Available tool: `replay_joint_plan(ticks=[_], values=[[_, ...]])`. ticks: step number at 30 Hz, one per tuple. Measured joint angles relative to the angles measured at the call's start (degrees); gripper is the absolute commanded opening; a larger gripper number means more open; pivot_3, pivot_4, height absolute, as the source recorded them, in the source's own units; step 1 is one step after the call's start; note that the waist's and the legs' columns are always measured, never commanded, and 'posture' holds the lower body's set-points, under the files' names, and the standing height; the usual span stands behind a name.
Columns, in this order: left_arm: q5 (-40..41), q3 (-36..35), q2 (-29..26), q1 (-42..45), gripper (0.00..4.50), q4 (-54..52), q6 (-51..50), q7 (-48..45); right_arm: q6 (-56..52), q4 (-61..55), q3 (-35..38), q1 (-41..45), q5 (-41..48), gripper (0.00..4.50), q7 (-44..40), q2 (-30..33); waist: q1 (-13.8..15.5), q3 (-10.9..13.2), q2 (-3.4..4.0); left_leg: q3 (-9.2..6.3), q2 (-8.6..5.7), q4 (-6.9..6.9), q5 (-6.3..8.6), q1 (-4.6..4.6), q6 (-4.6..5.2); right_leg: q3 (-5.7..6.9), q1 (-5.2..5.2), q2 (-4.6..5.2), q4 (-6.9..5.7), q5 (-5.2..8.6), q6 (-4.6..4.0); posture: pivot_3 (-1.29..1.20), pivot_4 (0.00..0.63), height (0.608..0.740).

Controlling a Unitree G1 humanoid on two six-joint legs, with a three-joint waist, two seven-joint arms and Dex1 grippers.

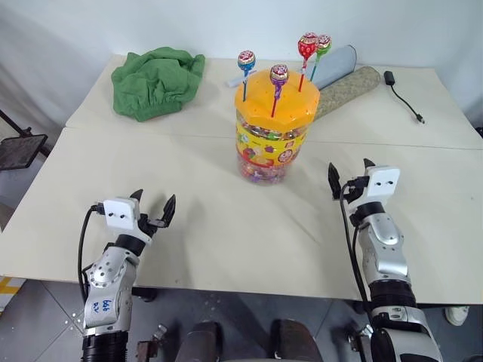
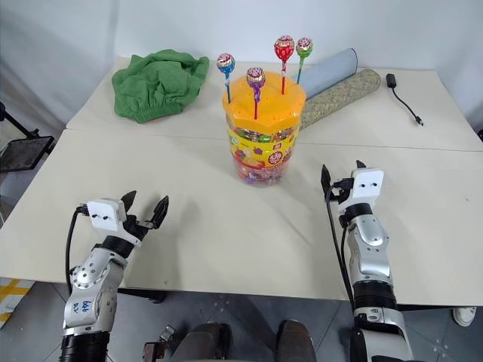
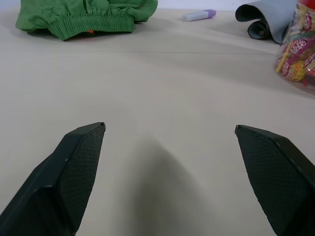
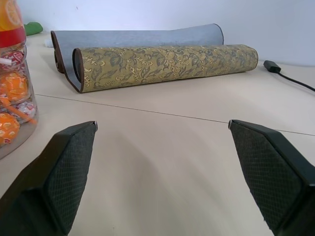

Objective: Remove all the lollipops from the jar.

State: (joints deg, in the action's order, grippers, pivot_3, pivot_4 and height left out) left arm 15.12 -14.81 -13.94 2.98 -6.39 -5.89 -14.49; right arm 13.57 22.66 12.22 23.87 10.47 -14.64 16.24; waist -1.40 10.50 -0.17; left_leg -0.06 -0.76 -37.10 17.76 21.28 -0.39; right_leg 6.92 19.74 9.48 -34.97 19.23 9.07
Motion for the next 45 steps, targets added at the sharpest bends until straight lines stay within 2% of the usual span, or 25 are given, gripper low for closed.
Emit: replay_joint_plan(ticks=[3,6,10,13,14,16,20,23,27,34,38,45], values=[[2.17,-0.80,-0.81,0.34,4.48,-0.05,-3.64,-0.26,0.12,-1.88,-0.57,-1.04,1.33,4.50,-3.61,0.34,0.00,0.00,0.00,-0.01,0.01,0.01,0.00,0.00,0.00,0.00,0.01,0.00,-0.01,0.00,0.00,0.00,0.150,0.740],[7.98,-3.09,-2.85,1.09,4.48,-0.02,-4.27,-5.00,0.94,-9.63,-0.92,-5.68,7.34,4.50,-12.47,1.41,0.20,0.00,0.00,-0.05,0.04,0.02,0.01,0.02,0.00,0.04,0.00,0.00,0.04,0.00,0.00,0.00,0.150,0.740],[14.59,-5.64,-11.31,3.83,4.48,1.71,-5.40,-17.15,-2.22,-23.16,1.85,-13.02,19.21,4.50,-23.37,7.21,1.12,0.02,0.04,-0.03,0.00,-0.04,0.06,-0.01,0.05,0.00,-0.06,0.00,0.11,0.00,0.00,0.00,0.150,0.740],[21.00,-7.14,-22.12,11.64,4.48,10.51,-11.59,-30.15,-9.02,-33.03,8.72,-20.94,29.44,4.50,-30.51,17.41,2.33,0.11,0.15,-0.05,-0.01,-0.07,0.07,0.07,0.08,0.10,-0.05,-0.04,0.13,0.01,-0.02,0.00,0.150,0.740],[22.08,-8.36,-24.50,14.48,4.48,12.71,-12.61,-32.62,-10.99,-35.60,11.68,-22.64,32.38,4.50,-31.71,20.05,2.49,0.11,0.15,-0.02,-0.01,-0.05,0.09,0.04,0.10,0.09,-0.09,-0.04,0.17,0.01,-0.01,0.00,0.150,0.740],[23.95,-9.31,-25.85,21.71,4.48,16.42,-13.60,-35.77,-14.17,-40.80,16.24,-24.26,37.01,4.50,-32.16,22.91,2.72,0.10,0.13,-0.01,-0.01,-0.06,0.12,-0.06,0.12,0.09,-0.20,-0.03,0.21,0.00,0.01,0.00,0.150,0.740],[23.62,-6.95,-24.25,33.48,4.48,24.42,-12.66,-38.88,-17.30,-50.04,20.38,-27.84,40.52,4.50,-30.25,23.62,2.76,0.08,0.05,0.00,-0.02,-0.03,0.13,-0.05,0.11,0.12,-0.16,-0.04,0.17,-0.02,0.03,0.00,0.150,0.740],[22.23,-3.44,-19.90,41.01,4.48,30.38,-12.06,-41.09,-17.73,-53.94,22.14,-31.13,40.23,4.50,-27.72,21.93,2.84,0.11,-0.09,0.02,-0.05,-0.06,0.14,0.00,0.12,0.13,-0.15,-0.03,0.19,-0.04,0.07,0.00,0.150,0.740],[18.25,2.59,-12.84,50.67,4.48,37.72,-9.07,-43.75,-17.58,-55.46,21.41,-31.77,37.44,4.50,-25.75,19.86,2.94,0.24,-0.35,0.03,-0.09,-0.18,0.15,0.13,0.15,0.14,-0.11,-0.03,0.21,-0.06,0.11,0.00,0.150,0.740],[16.23,5.56,-5.00,63.05,4.48,46.10,-6.06,-49.39,-18.53,-56.18,18.63,-30.29,35.06,4.50,-23.40,19.17,2.40,0.29,-0.43,0.14,-0.05,-0.07,0.15,0.14,0.15,0.13,0.01,-0.03,0.20,-0.06,0.11,0.00,0.150,0.740],[15.79,5.67,-2.87,66.12,3.62,49.82,-4.60,-50.57,-18.96,-57.41,17.39,-30.21,34.77,4.50,-22.19,18.72,2.54,0.29,-0.43,0.13,-0.05,-0.08,0.15,0.13,0.15,0.14,0.00,-0.03,0.20,-0.06,0.11,0.00,0.150,0.740],[13.10,5.79,-1.65,67.12,1.36,54.86,-2.97,-50.78,-20.18,-59.59,17.29,-29.88,34.84,4.50,-20.72,18.72,2.79,0.33,-0.49,0.12,-0.06,-0.12,0.16,0.17,0.17,0.14,0.00,-0.03,0.20,-0.06,0.11,0.00,0.150,0.740]])
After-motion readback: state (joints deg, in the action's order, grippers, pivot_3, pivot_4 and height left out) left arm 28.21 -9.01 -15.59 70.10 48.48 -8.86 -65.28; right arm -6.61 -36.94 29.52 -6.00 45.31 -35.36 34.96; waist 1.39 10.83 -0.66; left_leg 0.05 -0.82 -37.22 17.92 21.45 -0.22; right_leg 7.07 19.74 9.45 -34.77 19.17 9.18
